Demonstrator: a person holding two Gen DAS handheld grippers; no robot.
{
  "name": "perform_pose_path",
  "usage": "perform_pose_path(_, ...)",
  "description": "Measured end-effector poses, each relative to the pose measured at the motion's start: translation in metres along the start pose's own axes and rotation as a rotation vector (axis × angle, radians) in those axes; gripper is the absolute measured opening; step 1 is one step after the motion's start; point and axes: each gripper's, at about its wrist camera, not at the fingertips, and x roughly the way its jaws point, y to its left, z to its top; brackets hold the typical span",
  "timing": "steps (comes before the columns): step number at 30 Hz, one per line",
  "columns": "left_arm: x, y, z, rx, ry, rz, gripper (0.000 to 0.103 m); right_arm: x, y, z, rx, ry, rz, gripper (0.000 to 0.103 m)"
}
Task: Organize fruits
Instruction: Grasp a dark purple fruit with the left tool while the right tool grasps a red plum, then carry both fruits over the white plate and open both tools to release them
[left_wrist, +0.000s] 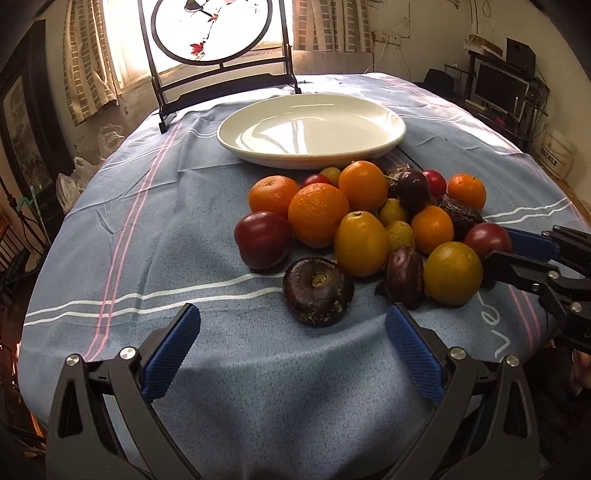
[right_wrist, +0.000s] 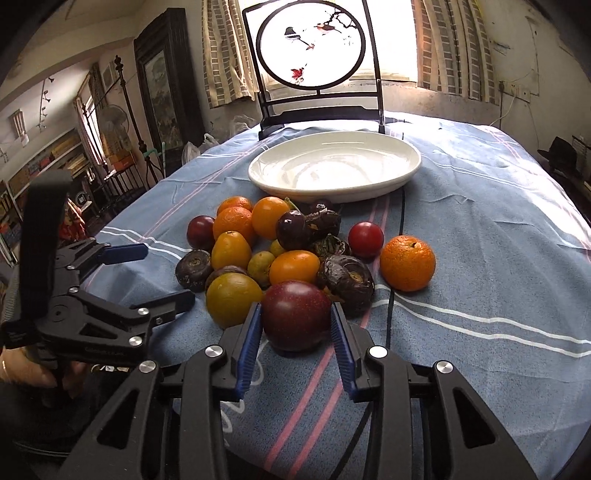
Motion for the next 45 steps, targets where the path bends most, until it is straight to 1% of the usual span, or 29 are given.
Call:
perform_pose_path(2, 0.004, 0.001, 0.003, 0.004, -0.002, -0.007, 0.099, -0.005, -0.003, -0.001, 0.007, -0.002, -0.006, 0.038)
perform_pose_path(4, 0.007, 0.002, 0.004, 0.019, -0.006, -0.002, 0.096, -0.008, -0.006, -0.002, 0.016, 0.000, -0.008, 0.038)
perform_pose_path(6, 0.012, 0.004, 0.003, 0.031, 0.014, -0.018, 0.075, -0.009, -0.008, -0.003, 0.019, 0.003, -0.010, 0.038)
perform_pose_path(8, 0.016, 0.007, 0.002, 0.025, 0.035, -0.063, 0.069, -0.008, -0.008, -0.003, 0.017, 0.004, -0.006, 0.038)
perform_pose_path(11, 0.016, 0.004, 0.002, 0.035, 0.026, -0.067, 0.066, -0.009, -0.007, -0.003, 0.013, -0.002, -0.001, 0.038)
perform_pose_path(13, 0.015, 0.000, 0.002, 0.047, 0.018, -0.087, 0.053, -0.009, -0.006, -0.003, 0.007, -0.001, -0.002, 0.038)
perform_pose_path(14, 0.014, -0.003, 0.002, 0.054, 0.012, -0.100, 0.041, -0.009, -0.006, -0.002, 0.006, 0.000, -0.003, 0.038)
perform_pose_path(17, 0.009, -0.010, -0.002, 0.077, -0.020, -0.085, 0.041, -0.013, -0.007, -0.001, 0.010, -0.005, -0.004, 0.038)
perform_pose_path(20, 0.007, -0.001, -0.003, 0.028, -0.026, -0.124, 0.041, -0.018, -0.009, 0.000, 0.015, -0.013, -0.003, 0.038)
perform_pose_path(22, 0.000, 0.001, -0.003, 0.028, -0.046, -0.112, 0.041, -0.022, -0.011, 0.003, 0.019, -0.018, 0.005, 0.038)
perform_pose_path(24, -0.011, 0.004, 0.002, 0.022, -0.074, -0.116, 0.041, -0.028, -0.015, 0.010, 0.021, -0.031, 0.019, 0.038)
perform_pose_path(28, -0.033, 0.012, 0.025, 0.006, -0.139, -0.134, 0.041, -0.037, -0.028, 0.040, 0.025, -0.083, 0.009, 0.038)
perform_pose_path(31, -0.031, 0.021, 0.054, -0.008, -0.145, -0.163, 0.041, -0.033, -0.038, 0.073, 0.020, -0.103, -0.007, 0.038)
perform_pose_path(34, -0.008, 0.027, 0.088, -0.008, -0.126, -0.165, 0.041, -0.015, -0.048, 0.106, 0.014, -0.103, -0.016, 0.038)
perform_pose_path(36, 0.015, 0.033, 0.111, -0.031, -0.093, -0.177, 0.041, 0.007, -0.054, 0.127, 0.019, -0.078, -0.012, 0.038)
perform_pose_path(38, 0.042, 0.039, 0.131, -0.043, -0.060, -0.163, 0.041, 0.034, -0.060, 0.145, 0.021, -0.037, -0.015, 0.039)
perform_pose_path(40, 0.070, 0.041, 0.151, -0.057, -0.006, -0.183, 0.042, 0.065, -0.063, 0.158, 0.016, 0.014, -0.017, 0.039)
perform_pose_path(43, 0.105, 0.037, 0.175, -0.043, 0.038, -0.154, 0.042, 0.107, -0.067, 0.175, 0.012, 0.064, -0.021, 0.039)
perform_pose_path(45, 0.125, 0.036, 0.190, -0.040, 0.067, -0.149, 0.043, 0.126, -0.066, 0.186, -0.004, 0.055, -0.044, 0.039)
